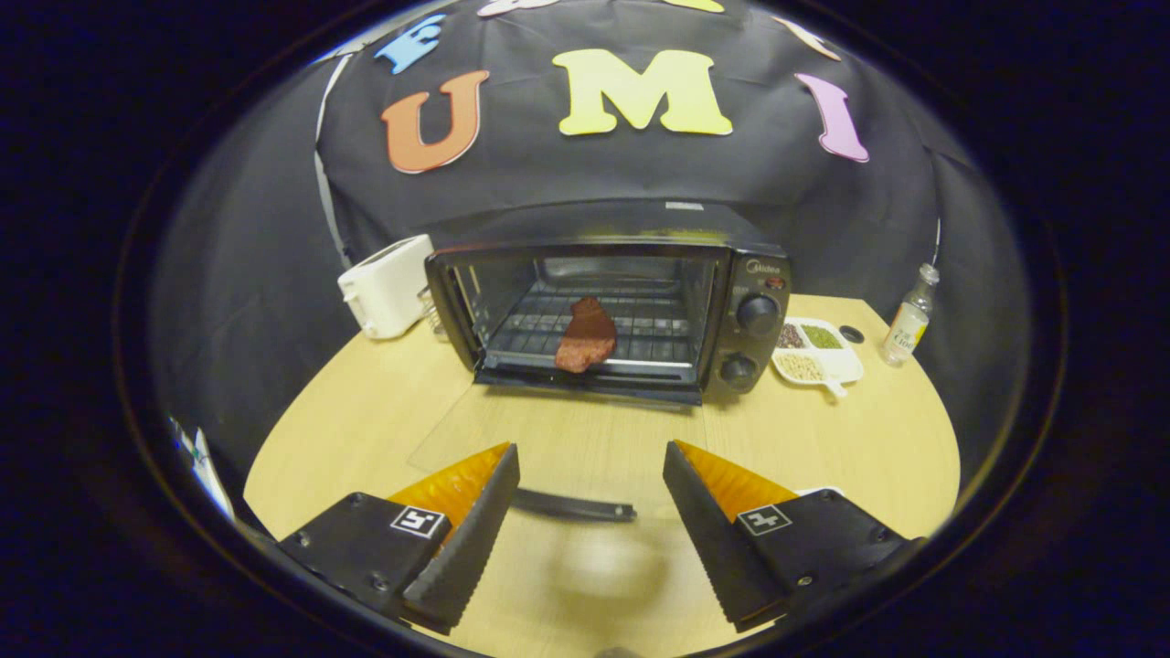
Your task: Open the toaster oven, put the food inside, and close the toaster oven door.
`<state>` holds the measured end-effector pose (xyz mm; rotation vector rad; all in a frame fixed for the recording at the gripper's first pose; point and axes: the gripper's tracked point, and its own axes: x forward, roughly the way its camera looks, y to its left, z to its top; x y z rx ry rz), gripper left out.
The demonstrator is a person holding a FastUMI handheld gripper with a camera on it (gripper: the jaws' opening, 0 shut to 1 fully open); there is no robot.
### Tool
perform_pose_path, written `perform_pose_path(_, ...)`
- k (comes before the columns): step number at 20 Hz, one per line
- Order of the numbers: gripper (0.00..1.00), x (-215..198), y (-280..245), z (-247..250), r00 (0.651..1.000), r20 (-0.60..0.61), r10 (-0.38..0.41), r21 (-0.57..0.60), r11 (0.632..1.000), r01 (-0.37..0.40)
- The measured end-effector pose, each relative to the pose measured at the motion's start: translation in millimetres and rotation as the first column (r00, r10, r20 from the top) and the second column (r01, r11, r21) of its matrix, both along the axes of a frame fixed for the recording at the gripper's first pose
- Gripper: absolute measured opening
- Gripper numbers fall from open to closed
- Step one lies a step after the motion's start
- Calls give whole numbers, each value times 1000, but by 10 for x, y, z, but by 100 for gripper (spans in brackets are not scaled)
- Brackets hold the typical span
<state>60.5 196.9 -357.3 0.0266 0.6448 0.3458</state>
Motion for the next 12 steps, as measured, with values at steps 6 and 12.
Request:
perform_pose_path(6, 100, -536, -53, -435, 996, -85, 39, -20, 999, -41)
perform_pose_path(12, 100, -566, 56, -877, 987, -158, 32, -7, 999, -34)
